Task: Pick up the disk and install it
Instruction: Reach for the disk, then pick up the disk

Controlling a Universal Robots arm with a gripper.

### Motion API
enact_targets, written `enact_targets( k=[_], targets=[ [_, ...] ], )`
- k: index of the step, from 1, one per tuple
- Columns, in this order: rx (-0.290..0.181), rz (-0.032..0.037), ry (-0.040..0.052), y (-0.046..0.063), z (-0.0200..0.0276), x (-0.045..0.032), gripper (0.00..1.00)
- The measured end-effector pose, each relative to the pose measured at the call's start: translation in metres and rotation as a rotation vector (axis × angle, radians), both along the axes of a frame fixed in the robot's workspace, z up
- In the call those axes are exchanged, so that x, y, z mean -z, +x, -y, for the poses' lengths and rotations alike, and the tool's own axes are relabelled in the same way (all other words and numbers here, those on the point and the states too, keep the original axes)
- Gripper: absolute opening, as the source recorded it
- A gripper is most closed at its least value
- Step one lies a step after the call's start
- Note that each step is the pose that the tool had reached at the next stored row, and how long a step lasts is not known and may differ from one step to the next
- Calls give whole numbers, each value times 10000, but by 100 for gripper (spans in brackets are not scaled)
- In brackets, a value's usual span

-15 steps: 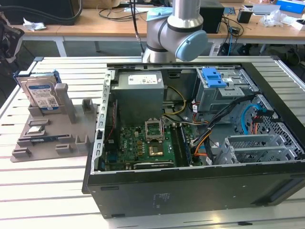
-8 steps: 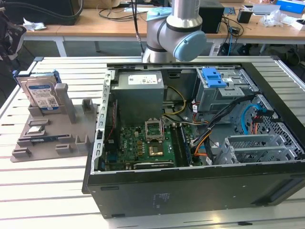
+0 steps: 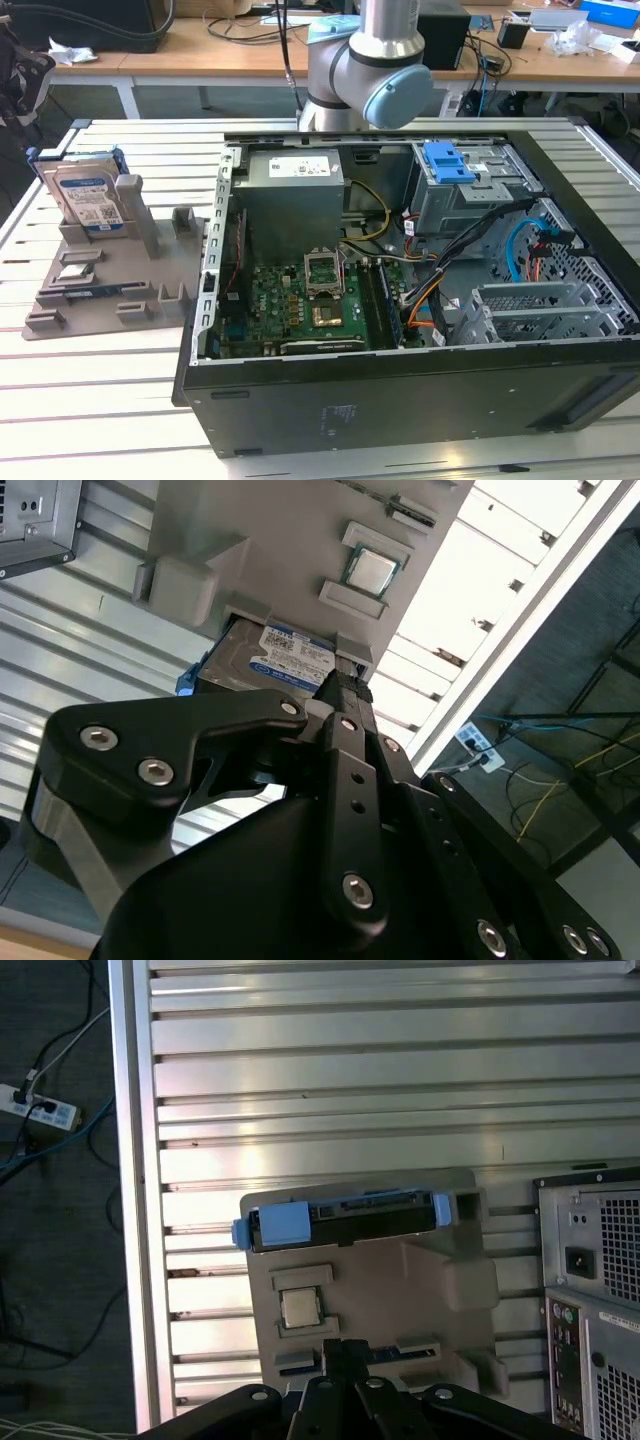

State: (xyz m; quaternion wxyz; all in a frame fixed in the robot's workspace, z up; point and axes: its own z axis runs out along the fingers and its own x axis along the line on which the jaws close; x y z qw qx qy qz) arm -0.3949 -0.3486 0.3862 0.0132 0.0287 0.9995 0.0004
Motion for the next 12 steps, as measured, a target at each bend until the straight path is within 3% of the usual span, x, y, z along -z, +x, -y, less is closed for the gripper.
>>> enact_targets(
  k=[6, 12],
  targets=[
    [-187, 0, 0, 0, -1, 0, 11],
    [-1326, 0, -1, 0, -1, 0, 11]
  ],
)
